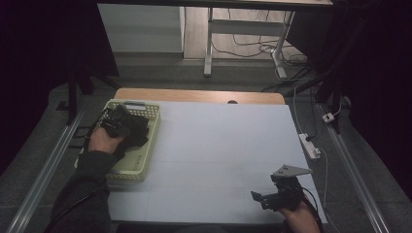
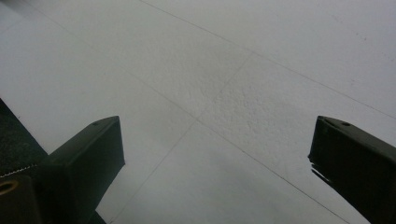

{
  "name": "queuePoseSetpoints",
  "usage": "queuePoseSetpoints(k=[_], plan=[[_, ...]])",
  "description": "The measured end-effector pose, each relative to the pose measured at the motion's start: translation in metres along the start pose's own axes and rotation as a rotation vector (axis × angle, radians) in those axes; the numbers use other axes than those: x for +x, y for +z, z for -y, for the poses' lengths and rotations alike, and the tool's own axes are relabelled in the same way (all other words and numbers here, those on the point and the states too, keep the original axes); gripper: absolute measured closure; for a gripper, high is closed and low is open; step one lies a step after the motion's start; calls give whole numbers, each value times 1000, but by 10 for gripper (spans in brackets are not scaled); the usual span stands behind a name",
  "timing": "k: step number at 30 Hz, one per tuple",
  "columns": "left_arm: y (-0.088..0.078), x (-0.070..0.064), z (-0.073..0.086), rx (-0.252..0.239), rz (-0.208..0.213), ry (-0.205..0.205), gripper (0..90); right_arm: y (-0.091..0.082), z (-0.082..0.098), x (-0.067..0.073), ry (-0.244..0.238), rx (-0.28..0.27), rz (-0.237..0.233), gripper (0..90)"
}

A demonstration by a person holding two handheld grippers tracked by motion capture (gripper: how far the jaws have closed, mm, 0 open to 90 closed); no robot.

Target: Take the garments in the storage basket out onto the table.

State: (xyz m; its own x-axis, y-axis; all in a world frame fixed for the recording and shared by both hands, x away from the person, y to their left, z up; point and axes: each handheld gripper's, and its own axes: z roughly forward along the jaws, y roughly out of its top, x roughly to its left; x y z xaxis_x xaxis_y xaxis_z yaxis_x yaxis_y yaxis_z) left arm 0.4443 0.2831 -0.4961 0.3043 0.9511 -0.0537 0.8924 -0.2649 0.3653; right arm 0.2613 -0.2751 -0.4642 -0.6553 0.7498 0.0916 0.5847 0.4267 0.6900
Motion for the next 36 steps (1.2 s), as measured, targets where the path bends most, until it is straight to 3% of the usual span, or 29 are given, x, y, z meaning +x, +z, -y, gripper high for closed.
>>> queuePoseSetpoints(k=[4,12,21,26,36], plan=[[-7,2,1,-41,26,-29,779,0,0,0,-2,1,3,31],[-25,14,5,-125,104,-84,793,0,0,0,-3,-2,0,31],[-46,14,2,-197,154,-56,792,0,0,0,-2,-1,0,31],[-61,15,0,-230,197,-60,791,0,0,0,-1,3,0,31],[-97,3,-14,-292,276,-29,791,0,0,0,-1,7,5,31]])
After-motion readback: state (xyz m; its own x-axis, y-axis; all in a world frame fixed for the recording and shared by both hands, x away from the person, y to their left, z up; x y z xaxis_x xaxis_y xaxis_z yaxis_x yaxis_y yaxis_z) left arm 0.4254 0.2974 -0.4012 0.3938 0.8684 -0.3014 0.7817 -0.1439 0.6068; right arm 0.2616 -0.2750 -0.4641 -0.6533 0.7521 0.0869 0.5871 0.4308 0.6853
